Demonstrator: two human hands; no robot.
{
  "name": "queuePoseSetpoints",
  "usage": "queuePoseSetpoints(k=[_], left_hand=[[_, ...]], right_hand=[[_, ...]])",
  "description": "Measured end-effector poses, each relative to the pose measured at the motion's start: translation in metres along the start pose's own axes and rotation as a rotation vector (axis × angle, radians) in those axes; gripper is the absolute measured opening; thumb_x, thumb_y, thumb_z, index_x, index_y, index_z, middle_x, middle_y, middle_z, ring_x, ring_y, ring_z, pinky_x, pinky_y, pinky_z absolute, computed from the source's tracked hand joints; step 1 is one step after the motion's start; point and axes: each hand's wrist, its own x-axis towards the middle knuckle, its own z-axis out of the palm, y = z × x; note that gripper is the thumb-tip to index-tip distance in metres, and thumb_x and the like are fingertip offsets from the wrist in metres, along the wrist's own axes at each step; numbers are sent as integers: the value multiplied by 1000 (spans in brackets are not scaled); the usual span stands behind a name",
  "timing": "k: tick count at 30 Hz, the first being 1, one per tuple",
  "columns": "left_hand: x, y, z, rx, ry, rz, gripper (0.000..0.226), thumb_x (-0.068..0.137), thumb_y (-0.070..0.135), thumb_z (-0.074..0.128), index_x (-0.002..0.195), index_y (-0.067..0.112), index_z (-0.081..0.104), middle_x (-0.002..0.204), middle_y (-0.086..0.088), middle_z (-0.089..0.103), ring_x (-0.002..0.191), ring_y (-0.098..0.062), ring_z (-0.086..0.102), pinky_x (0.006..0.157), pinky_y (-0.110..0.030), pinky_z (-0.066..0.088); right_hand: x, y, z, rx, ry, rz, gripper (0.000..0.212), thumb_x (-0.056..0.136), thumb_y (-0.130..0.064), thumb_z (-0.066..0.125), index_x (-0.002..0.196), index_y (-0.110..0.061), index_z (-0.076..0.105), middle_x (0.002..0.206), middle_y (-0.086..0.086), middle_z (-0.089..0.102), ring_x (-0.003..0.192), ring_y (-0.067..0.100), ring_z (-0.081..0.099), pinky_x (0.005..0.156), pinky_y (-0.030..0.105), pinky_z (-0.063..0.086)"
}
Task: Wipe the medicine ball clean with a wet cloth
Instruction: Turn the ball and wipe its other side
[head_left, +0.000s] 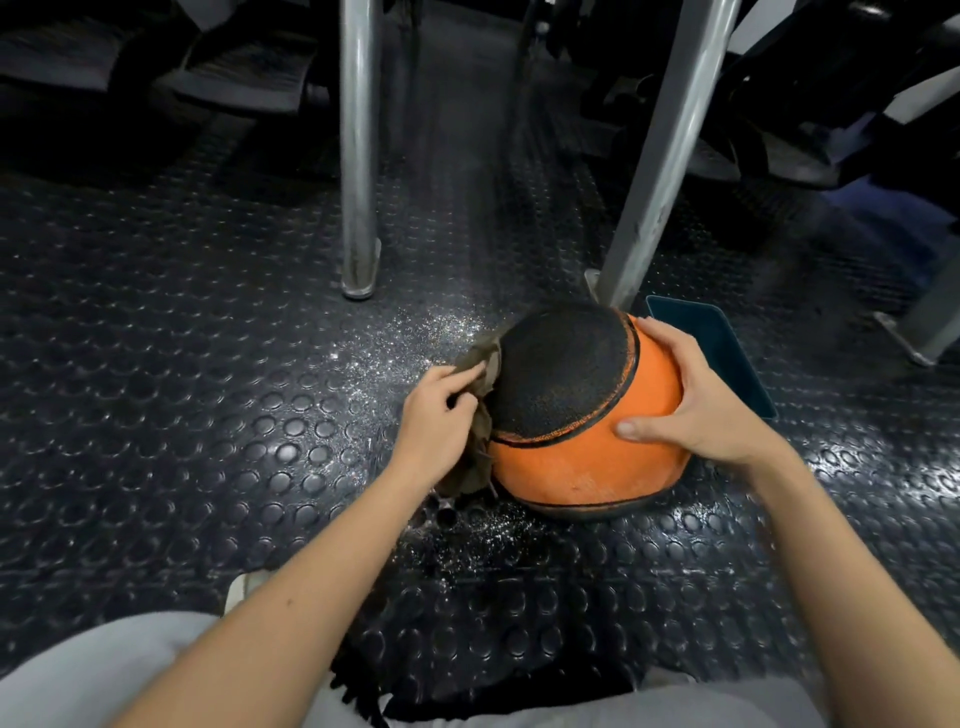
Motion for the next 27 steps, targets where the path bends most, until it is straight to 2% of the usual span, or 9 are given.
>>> queuePoseSetpoints(k=[2,5,7,10,12,15,20,24,27], left_hand=[[-2,10,6,-21,18,22,40,94,5,44,129,18,57,117,3,49,117,-18,45,102,-28,33],[-16,27,18,81,0,207,40,91,13,44,128,21,58,126,3,49,117,-19,40,99,-21,26],[-30,39,23,152,-34,365,45,86,24,39,124,24,63,126,3,53,111,-21,41,98,-27,29],[-42,44,29,221,-73,539,48,83,31,35,120,26,65,122,4,57,109,-20,41,94,-38,35],[-43,42,30,248,-107,528,48,86,34,34,125,28,61,124,5,54,111,-16,38,93,-35,33],[-36,39,30,112,-98,310,42,94,29,39,133,25,53,122,7,47,109,-10,34,92,-24,27],[-17,19,27,-115,-35,-129,34,96,11,43,124,15,62,106,2,53,109,-17,50,87,-22,33],[-26,35,28,13,-18,68,37,96,15,41,129,18,57,121,5,50,113,-16,41,94,-22,28],[-37,56,26,147,-89,317,51,86,36,31,127,26,60,126,7,51,109,-15,37,96,-27,27]], right_hand=[[-2,-1,-1,-49,63,28,84,45,-72,73,118,-60,32,134,-11,32,131,16,31,109,44,30],[2,-8,8,-119,407,35,58,70,-76,48,106,-30,51,111,1,46,113,24,45,99,39,36],[3,-15,17,-212,522,74,53,84,-68,34,113,-29,55,104,6,47,104,25,43,92,29,27],[-7,-14,23,-263,462,181,34,95,-50,41,127,-44,51,115,8,37,112,27,33,81,15,12],[-18,-9,22,-191,437,184,32,95,-47,42,126,-46,50,139,6,34,132,28,24,99,18,9],[-30,-3,23,-96,416,95,43,94,-54,39,133,-39,45,149,2,35,140,17,25,117,45,15],[-40,0,27,-86,450,43,36,86,-59,36,121,-51,42,137,-5,47,131,14,35,111,49,25],[-40,-1,29,-105,429,22,38,84,-62,33,120,-53,42,137,-6,46,132,17,35,111,46,26],[-38,-5,31,-154,410,25,45,83,-64,31,124,-50,43,137,-14,43,133,16,33,105,26,18]])
